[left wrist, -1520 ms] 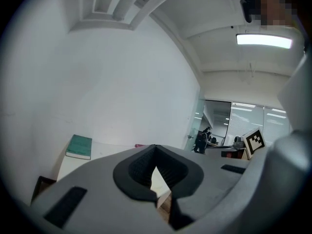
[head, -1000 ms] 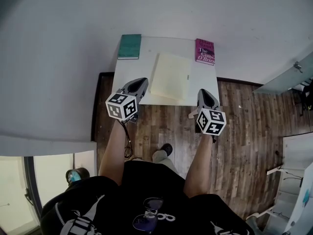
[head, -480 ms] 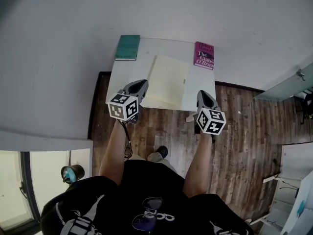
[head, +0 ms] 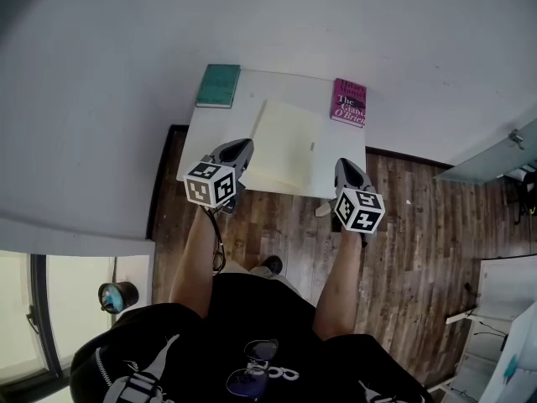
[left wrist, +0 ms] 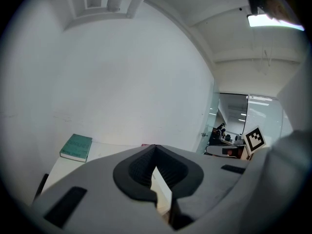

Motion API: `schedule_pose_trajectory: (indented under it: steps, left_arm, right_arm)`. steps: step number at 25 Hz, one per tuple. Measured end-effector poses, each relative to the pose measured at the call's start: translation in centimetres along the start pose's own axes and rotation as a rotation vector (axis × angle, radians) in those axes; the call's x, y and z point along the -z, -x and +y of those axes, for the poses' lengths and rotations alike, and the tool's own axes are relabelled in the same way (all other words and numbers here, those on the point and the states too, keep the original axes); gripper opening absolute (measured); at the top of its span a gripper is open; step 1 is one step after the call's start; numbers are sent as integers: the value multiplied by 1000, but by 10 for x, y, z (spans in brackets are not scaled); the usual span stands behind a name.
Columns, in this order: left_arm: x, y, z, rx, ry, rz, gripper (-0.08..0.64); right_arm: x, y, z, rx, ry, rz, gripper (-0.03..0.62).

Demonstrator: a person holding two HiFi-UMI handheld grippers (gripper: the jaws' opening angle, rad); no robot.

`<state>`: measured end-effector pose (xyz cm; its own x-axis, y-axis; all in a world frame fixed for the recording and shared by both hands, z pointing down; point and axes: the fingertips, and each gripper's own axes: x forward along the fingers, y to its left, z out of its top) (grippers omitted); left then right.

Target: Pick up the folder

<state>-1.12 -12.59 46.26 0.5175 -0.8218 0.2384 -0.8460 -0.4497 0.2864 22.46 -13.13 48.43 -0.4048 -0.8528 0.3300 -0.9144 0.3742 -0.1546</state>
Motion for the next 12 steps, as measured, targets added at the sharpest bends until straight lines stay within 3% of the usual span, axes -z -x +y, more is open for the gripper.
schedule_pose_trajectory:
  steps: [12]
  left_arm:
    - [11,-3,-5,-21,21,3,21]
  right_arm:
    - [3,-5,1,-49,7,21,25]
